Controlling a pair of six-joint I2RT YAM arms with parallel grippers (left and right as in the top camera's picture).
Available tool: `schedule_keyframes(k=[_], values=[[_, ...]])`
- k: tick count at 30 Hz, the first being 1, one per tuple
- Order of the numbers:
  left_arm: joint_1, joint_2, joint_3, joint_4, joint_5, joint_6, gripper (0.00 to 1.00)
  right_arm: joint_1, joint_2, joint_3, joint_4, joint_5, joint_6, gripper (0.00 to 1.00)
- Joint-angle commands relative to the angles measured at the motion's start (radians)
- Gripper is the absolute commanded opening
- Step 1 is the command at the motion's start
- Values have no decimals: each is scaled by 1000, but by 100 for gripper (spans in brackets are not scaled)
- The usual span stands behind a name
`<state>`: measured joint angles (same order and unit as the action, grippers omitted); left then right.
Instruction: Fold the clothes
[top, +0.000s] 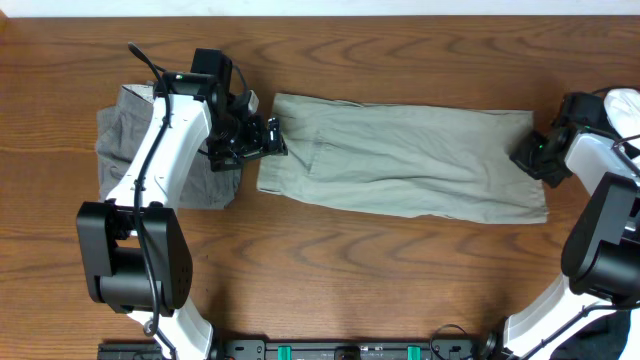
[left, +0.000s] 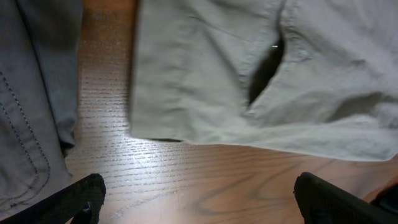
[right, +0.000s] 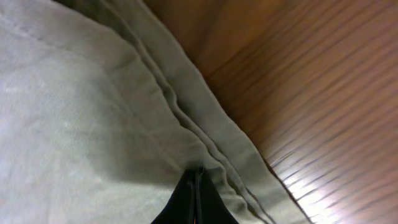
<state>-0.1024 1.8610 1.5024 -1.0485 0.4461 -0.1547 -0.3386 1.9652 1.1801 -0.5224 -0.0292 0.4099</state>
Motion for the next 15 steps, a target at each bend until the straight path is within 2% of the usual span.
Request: schedule_keyframes(k=[1, 6, 10, 15], values=[[3, 8, 5, -6, 7, -1, 99, -71, 177, -81, -35, 224, 53, 1], [3, 8, 5, -2, 8, -38, 98, -95, 163, -80, -18, 65, -77, 1], [3, 14, 3, 36, 16, -107, 98, -92, 155, -80, -31, 39, -89, 1], [4, 69, -10, 122, 41, -101, 98, -93, 155, -80, -38, -39, -99, 11]])
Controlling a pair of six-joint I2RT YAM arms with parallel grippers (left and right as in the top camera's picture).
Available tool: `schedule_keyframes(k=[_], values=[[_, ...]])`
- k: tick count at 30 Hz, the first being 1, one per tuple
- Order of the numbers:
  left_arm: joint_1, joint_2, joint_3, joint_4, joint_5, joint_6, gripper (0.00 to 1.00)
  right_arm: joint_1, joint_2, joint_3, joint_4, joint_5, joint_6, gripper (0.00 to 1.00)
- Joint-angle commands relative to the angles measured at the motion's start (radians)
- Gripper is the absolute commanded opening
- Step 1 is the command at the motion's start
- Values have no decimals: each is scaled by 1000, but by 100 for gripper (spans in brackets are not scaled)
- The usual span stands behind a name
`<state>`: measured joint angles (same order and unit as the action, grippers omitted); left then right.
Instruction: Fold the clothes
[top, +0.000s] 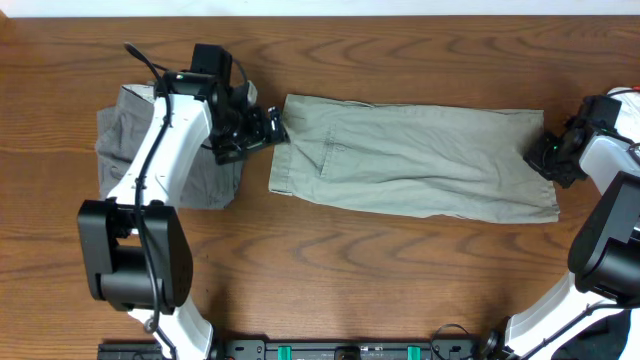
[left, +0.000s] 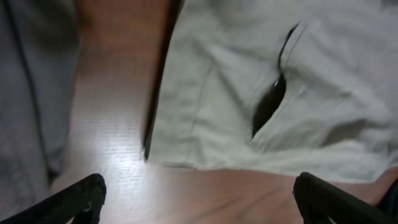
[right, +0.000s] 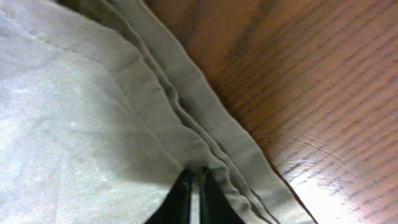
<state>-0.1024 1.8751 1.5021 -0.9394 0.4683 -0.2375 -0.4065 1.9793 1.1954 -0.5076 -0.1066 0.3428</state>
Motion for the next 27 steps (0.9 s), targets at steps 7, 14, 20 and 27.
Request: schedule_keyframes(k=[7, 14, 20, 27], values=[[18, 206, -9, 113, 129, 115, 98, -48, 140, -94, -34, -255, -173, 17], [18, 283, -9, 154, 142, 251, 98, -61, 55, -93, -59, -558, -355, 15], [18, 315, -9, 152, 158, 380, 98, -45, -124, -93, -103, -646, -374, 13], [18, 363, -9, 119, 153, 473, 99, -32, -270, -93, -132, -623, -374, 17]])
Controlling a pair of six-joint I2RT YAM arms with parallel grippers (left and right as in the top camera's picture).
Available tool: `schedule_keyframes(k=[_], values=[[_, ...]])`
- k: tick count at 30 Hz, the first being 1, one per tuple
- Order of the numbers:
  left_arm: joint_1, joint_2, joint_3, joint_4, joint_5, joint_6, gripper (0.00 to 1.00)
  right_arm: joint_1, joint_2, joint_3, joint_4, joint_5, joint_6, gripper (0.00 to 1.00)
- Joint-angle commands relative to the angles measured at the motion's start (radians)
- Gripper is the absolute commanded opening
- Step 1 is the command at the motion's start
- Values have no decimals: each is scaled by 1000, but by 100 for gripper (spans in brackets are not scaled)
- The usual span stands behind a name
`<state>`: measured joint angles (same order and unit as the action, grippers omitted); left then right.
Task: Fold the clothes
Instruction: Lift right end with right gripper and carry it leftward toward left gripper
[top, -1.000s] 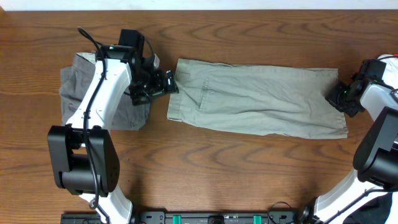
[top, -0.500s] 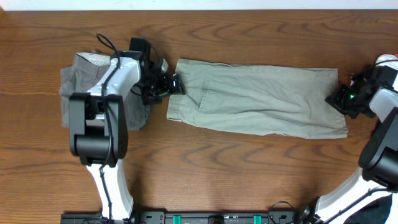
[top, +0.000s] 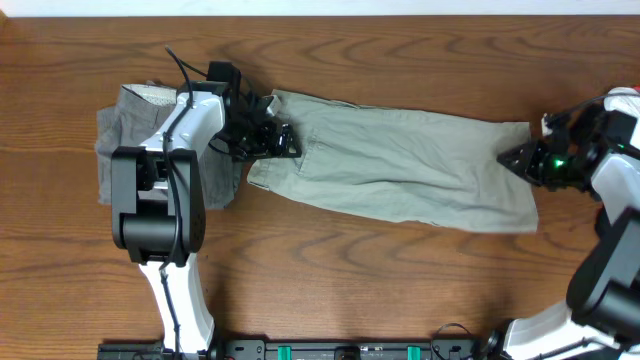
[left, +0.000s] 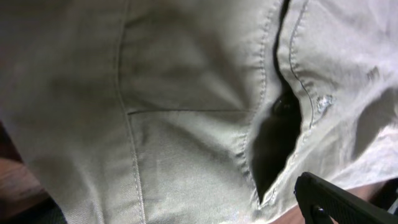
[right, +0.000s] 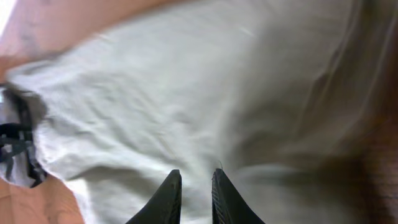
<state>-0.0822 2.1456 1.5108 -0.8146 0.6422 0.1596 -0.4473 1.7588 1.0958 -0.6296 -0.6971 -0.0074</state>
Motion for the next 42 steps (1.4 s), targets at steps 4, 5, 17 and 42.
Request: schedule_keyframes(k=[4, 5, 17, 42], values=[[-2, 120, -18, 2, -27, 76, 95, 11, -71, 6, -39, -21, -24, 17], [0, 122, -18, 2, -29, 76, 95, 11, -71, 6, -47, 7, -24, 16], [3, 123, -18, -24, -29, 75, 96, 154, -68, 0, -96, 141, 18, 10], [14, 121, -14, -115, -28, 20, 98, 450, 263, 0, -43, 875, 409, 1]])
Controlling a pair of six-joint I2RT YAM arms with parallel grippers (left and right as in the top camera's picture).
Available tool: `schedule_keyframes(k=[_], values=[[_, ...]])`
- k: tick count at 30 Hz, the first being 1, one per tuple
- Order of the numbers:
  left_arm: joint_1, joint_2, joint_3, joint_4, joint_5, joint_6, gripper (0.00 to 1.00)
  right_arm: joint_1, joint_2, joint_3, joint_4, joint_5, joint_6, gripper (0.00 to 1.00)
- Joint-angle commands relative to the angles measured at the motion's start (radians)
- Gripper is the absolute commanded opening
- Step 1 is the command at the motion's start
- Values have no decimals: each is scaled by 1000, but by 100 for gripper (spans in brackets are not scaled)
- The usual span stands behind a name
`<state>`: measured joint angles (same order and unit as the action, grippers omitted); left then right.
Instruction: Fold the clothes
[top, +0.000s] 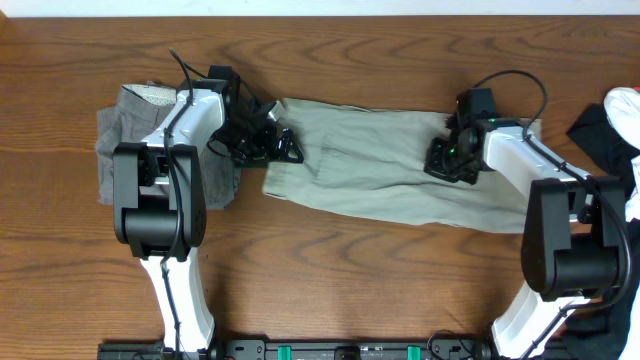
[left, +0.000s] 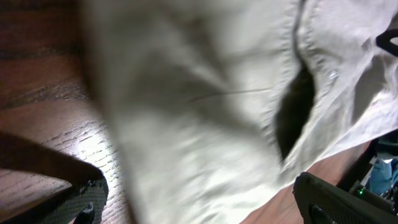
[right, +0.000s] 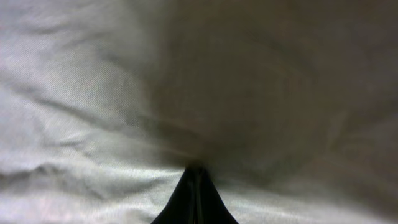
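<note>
Pale green-grey trousers (top: 380, 180) lie lengthwise across the table. My left gripper (top: 280, 148) is at their waist end and stands open, with the cloth (left: 205, 93) and a dark pocket slit (left: 292, 118) spread between its wide-apart fingers (left: 326, 199). My right gripper (top: 447, 160) is over the leg part, right of the middle. Its tips (right: 196, 171) are closed together and pinched into the fabric (right: 93, 93). The leg end reaches past it to the right.
A folded dark grey garment (top: 125, 135) lies at the left, under my left arm. Black (top: 598, 130) and white (top: 625, 100) clothes are heaped at the right edge. Bare wooden table (top: 350, 280) lies in front of the trousers.
My right gripper was at the trousers' right end and is now well to the left, over the leg. The waist edge sits slightly further right. My left gripper remains at the waist.
At first my left gripper was open beside the waist and my right was shut on the hem at the right end. Then the trousers lay slightly further right. Later my left gripper was over the waistband. Now my right gripper pinches cloth further left.
</note>
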<state>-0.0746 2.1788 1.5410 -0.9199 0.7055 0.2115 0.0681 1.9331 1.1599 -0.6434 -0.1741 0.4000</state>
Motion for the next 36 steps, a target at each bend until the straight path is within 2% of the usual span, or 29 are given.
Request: schedule_keyframes(k=[1, 9, 17, 25, 31, 36], values=[[6, 88, -45, -10, -92, -37, 98, -72, 89, -64, -30, 350, -17, 1], [-15, 90, -50, 39, -19, -40, 98, -63, 89, -64, -24, 324, -31, 1], [-63, 155, -54, 129, 140, 8, 98, -61, 89, -64, -23, 324, -36, 1], [-75, 257, -54, 148, 143, 9, 99, -61, 89, -64, -22, 323, -57, 1], [-100, 262, -54, 168, 175, 8, 85, -60, 89, -64, -22, 323, -57, 1], [-142, 262, -54, 174, 177, 8, 63, -60, 89, -64, -22, 323, -57, 1]])
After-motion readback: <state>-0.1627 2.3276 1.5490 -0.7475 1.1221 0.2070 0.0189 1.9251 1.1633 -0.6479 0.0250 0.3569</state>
